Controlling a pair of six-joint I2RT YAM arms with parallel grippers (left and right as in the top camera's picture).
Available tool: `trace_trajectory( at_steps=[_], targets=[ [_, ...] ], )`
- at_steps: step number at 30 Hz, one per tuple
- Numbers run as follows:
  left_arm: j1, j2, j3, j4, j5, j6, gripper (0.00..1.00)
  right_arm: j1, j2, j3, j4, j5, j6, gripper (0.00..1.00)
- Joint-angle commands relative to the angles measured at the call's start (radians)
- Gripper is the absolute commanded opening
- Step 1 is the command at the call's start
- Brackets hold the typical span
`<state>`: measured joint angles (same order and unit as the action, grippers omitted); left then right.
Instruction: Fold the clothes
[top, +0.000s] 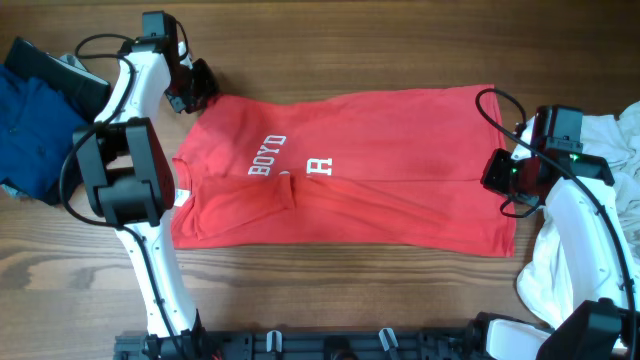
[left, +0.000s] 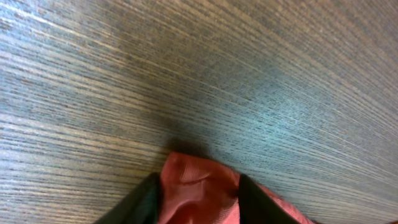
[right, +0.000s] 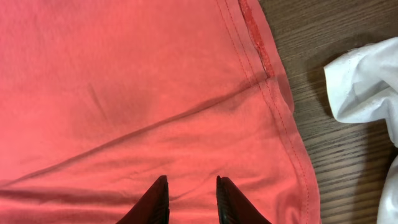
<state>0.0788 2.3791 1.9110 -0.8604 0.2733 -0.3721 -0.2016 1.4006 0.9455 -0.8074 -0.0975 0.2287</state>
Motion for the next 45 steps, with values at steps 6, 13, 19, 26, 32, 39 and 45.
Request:
trace_trajectory(
  at_steps=[6, 13, 19, 26, 32, 39, 45],
  targets=[
    [-0.010, 0.048, 0.000, 0.028, 0.014, 0.027, 0.14, -0.003, -0.003, 0.015, -0.002, -0.016, -0.019, 0.26],
    [-0.010, 0.042, 0.000, 0.025, 0.014, 0.028, 0.04, -0.003, -0.002, 0.016, 0.000, -0.057, -0.019, 0.16],
    [-0.009, -0.004, 0.000, 0.020, 0.105, 0.087, 0.04, -0.003, 0.057, 0.182, 0.045, -0.084, -0.060, 0.39],
    [-0.009, -0.090, 0.000, 0.020, 0.104, 0.131, 0.04, -0.003, 0.334, 0.410, 0.234, -0.073, -0.098, 0.63],
    [-0.009, -0.105, 0.000, -0.017, 0.104, 0.130, 0.04, -0.006, 0.597, 0.412, 0.484, -0.011, -0.069, 0.64],
    [-0.009, -0.105, -0.001, -0.032, 0.103, 0.134, 0.04, -0.007, 0.751, 0.412, 0.689, 0.000, -0.034, 0.67],
    [-0.009, -0.105, -0.001, -0.032, 0.103, 0.134, 0.04, -0.007, 0.779, 0.411, 0.744, 0.015, -0.019, 0.65]
  ],
)
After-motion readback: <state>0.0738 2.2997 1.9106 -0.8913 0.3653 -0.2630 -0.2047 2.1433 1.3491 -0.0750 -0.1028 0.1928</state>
